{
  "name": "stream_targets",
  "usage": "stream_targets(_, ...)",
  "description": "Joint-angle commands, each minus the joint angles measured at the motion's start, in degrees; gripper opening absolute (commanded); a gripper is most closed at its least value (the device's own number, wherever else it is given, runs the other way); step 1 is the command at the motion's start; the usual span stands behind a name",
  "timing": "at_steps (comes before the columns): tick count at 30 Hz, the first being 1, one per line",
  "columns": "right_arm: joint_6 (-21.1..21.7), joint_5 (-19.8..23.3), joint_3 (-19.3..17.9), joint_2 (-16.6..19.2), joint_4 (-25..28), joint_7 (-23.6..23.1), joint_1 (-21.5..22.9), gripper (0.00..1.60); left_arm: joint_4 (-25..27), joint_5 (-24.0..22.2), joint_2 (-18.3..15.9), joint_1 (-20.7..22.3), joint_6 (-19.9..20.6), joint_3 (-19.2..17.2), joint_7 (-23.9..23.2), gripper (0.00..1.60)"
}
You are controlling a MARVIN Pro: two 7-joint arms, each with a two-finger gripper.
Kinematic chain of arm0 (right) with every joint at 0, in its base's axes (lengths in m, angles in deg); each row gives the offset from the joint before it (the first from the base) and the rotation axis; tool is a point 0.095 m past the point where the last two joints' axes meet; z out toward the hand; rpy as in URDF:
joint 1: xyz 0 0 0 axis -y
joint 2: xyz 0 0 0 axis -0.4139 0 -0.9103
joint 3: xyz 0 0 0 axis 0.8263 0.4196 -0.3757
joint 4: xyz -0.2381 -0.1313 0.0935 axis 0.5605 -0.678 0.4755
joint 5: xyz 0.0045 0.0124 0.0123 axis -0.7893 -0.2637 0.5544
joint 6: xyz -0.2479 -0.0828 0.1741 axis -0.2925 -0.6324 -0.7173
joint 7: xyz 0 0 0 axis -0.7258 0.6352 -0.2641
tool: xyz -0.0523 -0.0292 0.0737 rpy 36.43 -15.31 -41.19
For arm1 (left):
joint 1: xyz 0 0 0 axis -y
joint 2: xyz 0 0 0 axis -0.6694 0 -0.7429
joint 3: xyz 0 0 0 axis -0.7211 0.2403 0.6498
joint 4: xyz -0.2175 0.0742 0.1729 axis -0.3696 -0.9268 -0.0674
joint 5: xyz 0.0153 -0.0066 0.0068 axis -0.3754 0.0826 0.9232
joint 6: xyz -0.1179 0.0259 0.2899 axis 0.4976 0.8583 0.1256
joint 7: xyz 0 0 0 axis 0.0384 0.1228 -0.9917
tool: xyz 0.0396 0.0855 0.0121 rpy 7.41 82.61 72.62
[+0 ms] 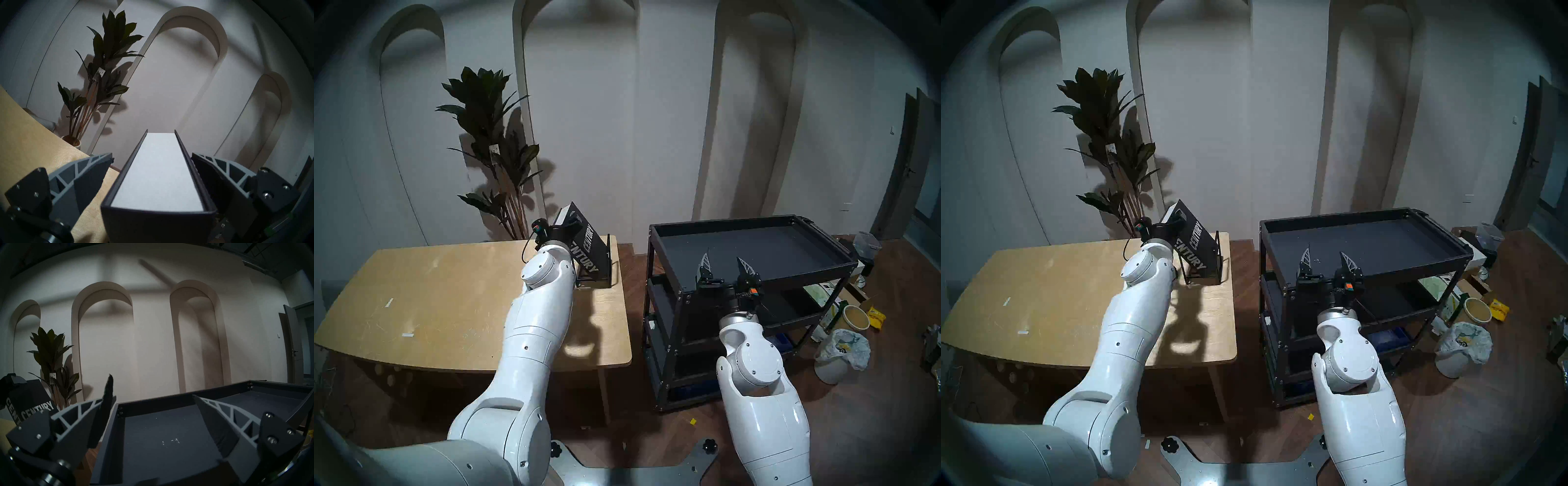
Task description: Transfer books between table and cart
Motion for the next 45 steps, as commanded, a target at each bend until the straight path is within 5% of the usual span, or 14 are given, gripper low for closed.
stream_targets(1, 0.14, 0.15, -0.11, -0.12, 2.43, 0.14, 0.22, 1.6, -0.06, -0.34, 0.19, 2.23, 0.24, 0.29, -0.58, 1.6)
stream_targets(8, -0.26, 0.43, -0.34, -0.01, 2.29, 0.2, 0.25, 1.6, -0.81, -0.61, 0.29, 2.54, 0.06, 0.38, -0.08, 1.6)
stream_targets(10, -0.32, 0.49, -0.45, 0.03, 2.17, 0.23, 0.3, 1.6, -0.98, -0.7, 0.33, 2.59, -0.2, 0.38, -0.06, 1.38)
stream_targets(12, -0.35, 0.57, -0.55, 0.05, 2.04, 0.25, 0.4, 1.6, -1.1, -0.75, 0.29, 2.63, -0.41, 0.45, -0.04, 0.7)
stream_targets(14, -0.41, 0.64, -0.68, 0.05, 1.88, 0.3, 0.49, 1.6, -1.2, -0.96, 0.28, 2.65, -0.57, 0.46, -0.16, 0.38)
stream_targets(15, -0.44, 0.67, -0.72, 0.06, 1.82, 0.29, 0.52, 1.6, -1.21, -0.98, 0.28, 2.65, -0.57, 0.46, -0.15, 0.0)
stream_targets(30, 0.8, 0.86, -0.7, 0.37, 1.55, -0.06, 1.23, 1.6, 7.34, -1.41, 1.31, -1.26, 0.02, 1.41, -0.02, 0.0)
stream_targets(45, 1.72, -14.17, 7.09, 5.22, 1.05, -1.36, 5.29, 1.6, 17.12, 4.66, 2.22, -0.93, 2.75, 4.46, 10.1, 0.0)
